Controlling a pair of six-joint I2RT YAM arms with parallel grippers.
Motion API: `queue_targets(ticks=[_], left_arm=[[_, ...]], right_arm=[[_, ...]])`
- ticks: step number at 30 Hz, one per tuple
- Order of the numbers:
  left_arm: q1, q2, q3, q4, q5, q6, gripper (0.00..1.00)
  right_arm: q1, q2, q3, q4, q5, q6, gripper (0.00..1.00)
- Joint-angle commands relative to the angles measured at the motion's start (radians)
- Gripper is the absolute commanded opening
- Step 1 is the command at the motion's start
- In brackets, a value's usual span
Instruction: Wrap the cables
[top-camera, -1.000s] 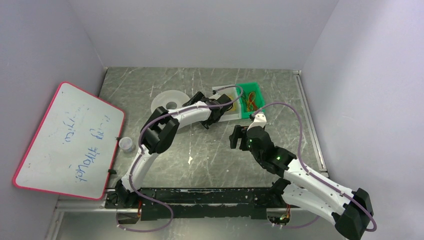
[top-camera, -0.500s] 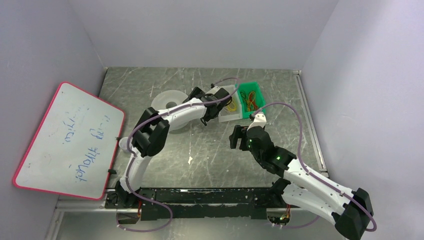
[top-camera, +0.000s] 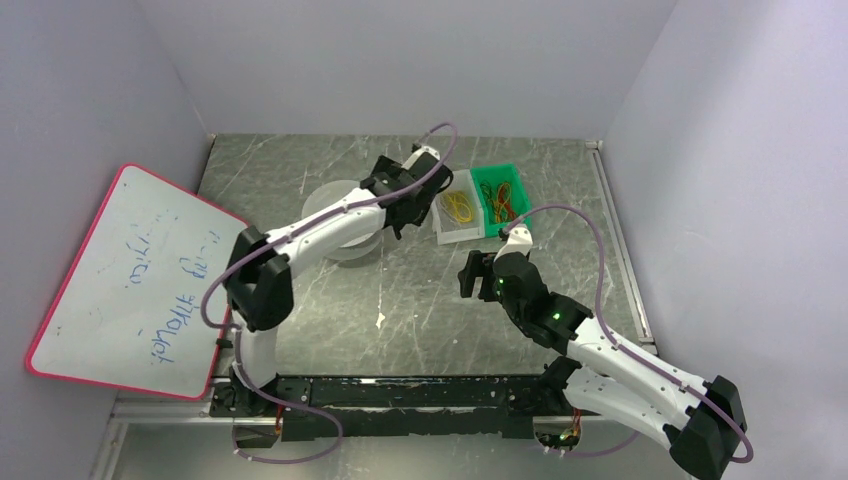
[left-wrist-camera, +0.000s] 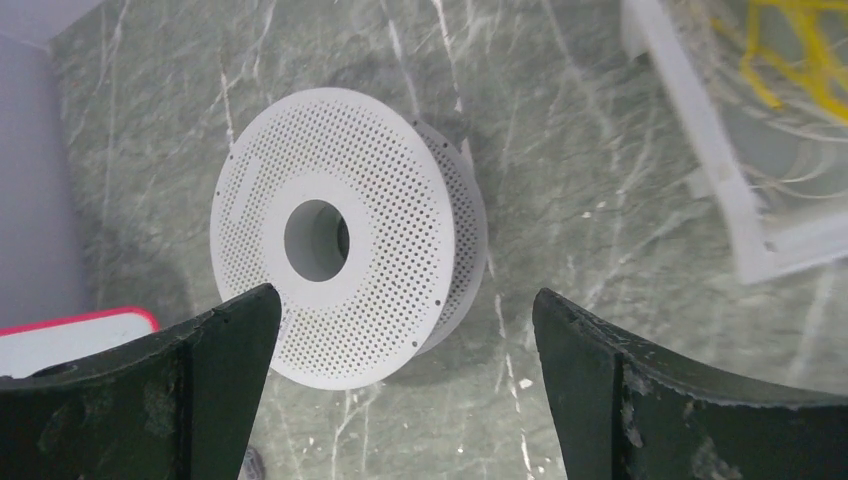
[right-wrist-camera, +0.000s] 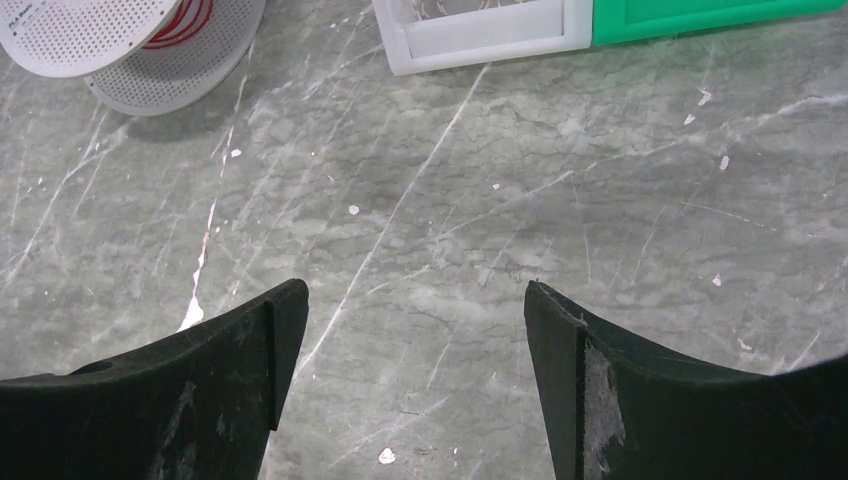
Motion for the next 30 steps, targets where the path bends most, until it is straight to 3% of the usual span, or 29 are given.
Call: queue_targets(ticks=[1, 6, 16, 24, 30], left_arm=[[0.034, -0.126, -0.034, 0.053, 0.125, -0.043, 0.99], [0.102, -0.340, -0.154, 0.124, 0.248, -0.082, 0.97], [0.268, -0.692, -0.403, 0.151, 0.281, -0.206, 0.97], [0.297, -0.866, -0.539, 0.103, 0.187, -0.296, 1.00], [0.297, -0.996, -0.615, 0.137, 0.245, -0.246, 1.00]], right_arm=[[-0.006, -0.007, 0.017, -0.021, -0.005, -0.002, 0.83], [-0.006, -0.012, 0.024, -0.031, -0.008, -0.008, 0.83], [-0.006, 0.033, 0.048, -0.004, -0.052, -0.032, 0.83], [-0.006, 0.089, 0.098, 0.000, -0.057, -0.051, 0.83], [-0.006, 0.104, 0.169, -0.048, 0.037, -0.034, 0.90]])
